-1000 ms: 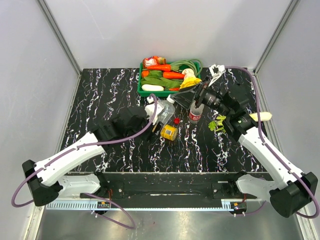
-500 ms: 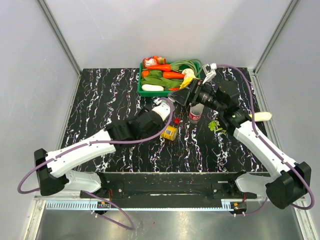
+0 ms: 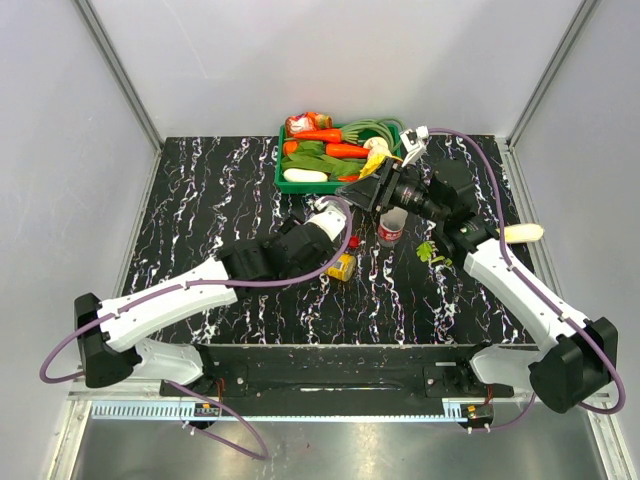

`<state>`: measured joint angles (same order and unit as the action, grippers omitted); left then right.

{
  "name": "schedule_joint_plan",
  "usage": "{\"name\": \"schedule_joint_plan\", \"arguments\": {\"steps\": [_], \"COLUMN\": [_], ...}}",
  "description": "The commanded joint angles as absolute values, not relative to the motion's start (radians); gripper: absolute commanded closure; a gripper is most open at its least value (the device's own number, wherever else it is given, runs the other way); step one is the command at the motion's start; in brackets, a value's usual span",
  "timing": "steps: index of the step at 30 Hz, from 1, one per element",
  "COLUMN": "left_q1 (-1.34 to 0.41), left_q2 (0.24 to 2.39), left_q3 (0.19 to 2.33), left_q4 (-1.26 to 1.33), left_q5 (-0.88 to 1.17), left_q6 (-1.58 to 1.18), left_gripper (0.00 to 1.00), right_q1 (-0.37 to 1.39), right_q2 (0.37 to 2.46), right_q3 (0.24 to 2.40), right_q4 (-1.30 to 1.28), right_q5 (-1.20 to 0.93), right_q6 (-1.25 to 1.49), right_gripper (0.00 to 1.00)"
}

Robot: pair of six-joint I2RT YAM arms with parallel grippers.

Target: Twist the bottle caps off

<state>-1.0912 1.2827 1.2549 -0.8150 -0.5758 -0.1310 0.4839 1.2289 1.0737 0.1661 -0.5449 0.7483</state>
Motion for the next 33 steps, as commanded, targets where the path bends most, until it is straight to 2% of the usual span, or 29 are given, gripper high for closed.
{"name": "schedule_joint_plan", "arguments": {"steps": [1,9,15,18,23,33], "left_q1": [-1.1,-1.1,-1.1,-1.097,-1.08,-0.985], "left_q2": [1.284,1.289,1.276,1.255,1.233,1.167], "left_q3": [1.304,1.301,1.261,1.236,1.207,1.129], "left_q4": [-0.79,-0.79,-0.764,-0.726,-0.672,-0.56], "left_q5": [-0.611,-0.604,-0.571,-0.511,-0.361,-0.033], "left_q6": [-0.14,-0.143,-0.137,-0.133,-0.132,-0.149], "left_gripper": [0.41,0.41,0.4,0.39,0.39,0.39], "right_q1": [0.48,0.482,0.48,0.48,0.48,0.479], "right_q2": [1.238,1.239,1.209,1.19,1.17,1.135], "right_q3": [1.118,1.129,1.103,1.083,1.063,1.045], "right_q4": [0.229,0.195,0.21,0.221,0.242,0.334], "right_q5": [-0.597,-0.597,-0.562,-0.542,-0.54,-0.653], "right_q6": [0.773,0.753,0.733,0.724,0.701,0.626], "right_gripper": [0.44,0.65,0.89,0.95,1.0,1.0]}}
